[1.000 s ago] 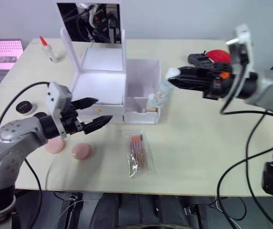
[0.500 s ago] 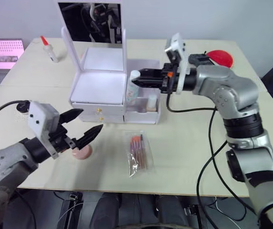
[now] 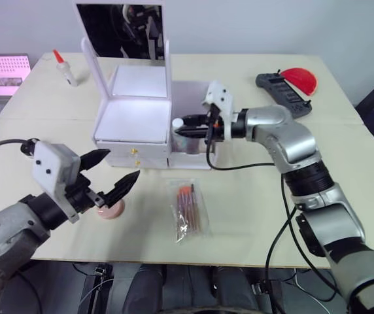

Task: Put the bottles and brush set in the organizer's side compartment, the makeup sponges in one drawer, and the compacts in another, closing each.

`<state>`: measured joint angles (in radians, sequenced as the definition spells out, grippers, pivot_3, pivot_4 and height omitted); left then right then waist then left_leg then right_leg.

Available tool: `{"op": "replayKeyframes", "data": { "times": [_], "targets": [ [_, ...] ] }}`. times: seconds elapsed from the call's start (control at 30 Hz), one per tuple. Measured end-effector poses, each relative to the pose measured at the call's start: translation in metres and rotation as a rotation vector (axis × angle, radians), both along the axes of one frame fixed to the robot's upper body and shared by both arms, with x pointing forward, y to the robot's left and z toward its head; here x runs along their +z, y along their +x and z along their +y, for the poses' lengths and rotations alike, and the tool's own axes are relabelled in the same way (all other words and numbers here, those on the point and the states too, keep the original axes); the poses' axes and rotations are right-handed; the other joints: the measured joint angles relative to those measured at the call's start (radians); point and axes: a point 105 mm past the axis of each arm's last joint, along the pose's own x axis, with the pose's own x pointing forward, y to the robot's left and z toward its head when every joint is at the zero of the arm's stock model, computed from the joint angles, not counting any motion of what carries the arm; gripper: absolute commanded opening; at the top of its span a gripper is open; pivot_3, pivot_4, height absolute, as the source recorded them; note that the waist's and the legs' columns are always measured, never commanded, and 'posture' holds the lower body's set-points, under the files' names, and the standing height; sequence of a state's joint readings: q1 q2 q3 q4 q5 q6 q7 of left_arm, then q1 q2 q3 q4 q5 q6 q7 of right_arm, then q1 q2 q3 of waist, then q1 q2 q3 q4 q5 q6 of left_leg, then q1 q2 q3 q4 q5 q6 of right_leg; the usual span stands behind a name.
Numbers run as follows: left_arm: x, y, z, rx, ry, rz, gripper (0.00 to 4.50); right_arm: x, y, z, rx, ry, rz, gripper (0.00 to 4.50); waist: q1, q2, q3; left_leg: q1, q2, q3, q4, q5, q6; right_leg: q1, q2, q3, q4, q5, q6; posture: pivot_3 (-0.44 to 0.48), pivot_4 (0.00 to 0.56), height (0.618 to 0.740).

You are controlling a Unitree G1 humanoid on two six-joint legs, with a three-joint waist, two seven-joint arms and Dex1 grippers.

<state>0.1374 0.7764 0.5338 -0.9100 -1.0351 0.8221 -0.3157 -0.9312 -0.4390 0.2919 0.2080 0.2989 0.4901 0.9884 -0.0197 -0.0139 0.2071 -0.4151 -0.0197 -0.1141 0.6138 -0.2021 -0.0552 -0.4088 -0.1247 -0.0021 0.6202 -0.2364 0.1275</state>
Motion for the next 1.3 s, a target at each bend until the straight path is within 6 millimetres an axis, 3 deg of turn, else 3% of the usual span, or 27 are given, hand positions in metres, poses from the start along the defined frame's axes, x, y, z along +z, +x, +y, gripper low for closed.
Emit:
{"op": "replayKeyframes", "data": {
  "times": [0.27,0.5,0.53,0.77,0.93,1.1,1.23,1.3],
  "targets": [
    [0.001,0.0,0.0,-0.001,-0.002,-0.005,4.5,-0.003,0.001,-0.002,0.01,-0.042,-0.034,0.62,0.0,0.0,0.0,0.0,0.0,0.0,0.0,0.0,0.0,0.0,0.0,0.0,0.0,0.0,0.0,0.0,0.15,0.74],
    [0.0,-0.001,0.001,-0.005,-0.002,-0.005,4.5,-0.004,-0.001,-0.003,0.019,-0.057,-0.005,4.14,0.0,0.0,0.0,0.0,0.0,0.0,0.0,0.0,0.0,0.0,0.0,0.0,0.0,0.0,0.0,0.0,0.15,0.74],
    [0.0,-0.001,0.001,-0.005,-0.002,-0.005,4.5,-0.003,-0.003,-0.004,0.023,-0.058,-0.003,4.44,0.0,0.0,0.0,0.0,0.0,0.0,0.0,0.0,0.0,0.0,0.0,0.0,0.0,0.0,0.0,0.0,0.15,0.74],
    [-0.002,-0.001,0.002,0.0,-0.005,0.003,4.5,0.014,-0.008,-0.013,0.038,-0.003,0.02,4.44,0.001,0.0,0.0,0.0,0.0,0.0,0.0,0.0,0.0,0.0,0.0,0.0,0.0,0.0,0.0,0.0,0.15,0.74],
    [0.006,-0.002,0.009,0.012,-0.023,-0.026,4.5,0.047,-0.01,-0.033,0.055,0.105,-0.011,4.44,0.001,0.0,0.0,0.0,0.0,0.0,-0.001,0.0,0.0,0.0,0.0,0.0,-0.001,0.0,0.0,0.0,0.15,0.74],
    [0.008,-0.009,0.045,0.09,0.015,0.007,4.5,0.064,-0.012,-0.08,-0.006,0.194,0.007,4.44,0.001,0.0,0.0,-0.001,0.0,0.001,-0.002,0.0,0.0,0.0,0.0,0.0,-0.004,0.0,-0.001,0.0,0.15,0.74],
    [0.012,-0.018,0.072,0.143,0.027,0.02,4.5,0.053,-0.002,-0.12,-0.131,0.226,0.005,4.44,0.001,0.0,0.0,-0.001,0.001,0.001,-0.002,0.0,0.0,0.0,0.0,0.0,-0.004,0.0,-0.001,0.0,0.15,0.74],
    [0.013,-0.026,0.096,0.2,0.025,0.032,4.5,0.038,0.007,-0.155,-0.261,0.245,-0.017,4.44,-0.001,0.0,0.0,-0.001,0.001,0.002,-0.002,0.0,-0.001,0.0,0.0,0.0,-0.006,0.0,-0.001,0.0,0.15,0.74]
  ]
}}
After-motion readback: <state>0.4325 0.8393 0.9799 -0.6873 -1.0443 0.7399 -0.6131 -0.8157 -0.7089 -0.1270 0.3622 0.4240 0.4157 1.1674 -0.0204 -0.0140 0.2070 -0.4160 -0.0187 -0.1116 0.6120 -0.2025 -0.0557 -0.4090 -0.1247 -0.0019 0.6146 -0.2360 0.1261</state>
